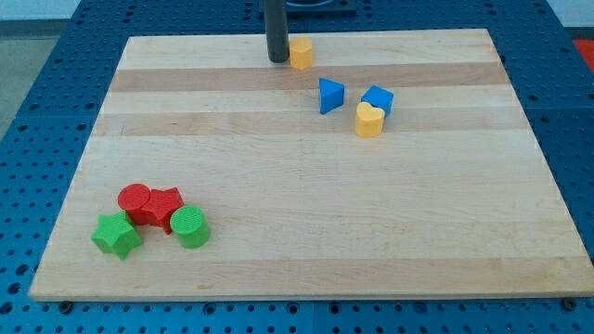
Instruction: Move the blue triangle into the bottom left side of the yellow hexagon
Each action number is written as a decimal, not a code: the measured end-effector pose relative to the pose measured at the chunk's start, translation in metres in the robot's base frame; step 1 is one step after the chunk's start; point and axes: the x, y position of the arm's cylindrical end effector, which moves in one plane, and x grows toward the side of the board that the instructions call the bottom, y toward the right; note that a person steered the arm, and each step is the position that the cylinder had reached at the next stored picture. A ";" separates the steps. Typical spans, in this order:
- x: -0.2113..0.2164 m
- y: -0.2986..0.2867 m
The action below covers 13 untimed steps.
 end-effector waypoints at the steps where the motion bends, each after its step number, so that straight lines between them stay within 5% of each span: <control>1: 0.000 0.005; 3: 0.005 0.019; 7: 0.130 0.057; 9: 0.124 0.102; 13: 0.079 0.066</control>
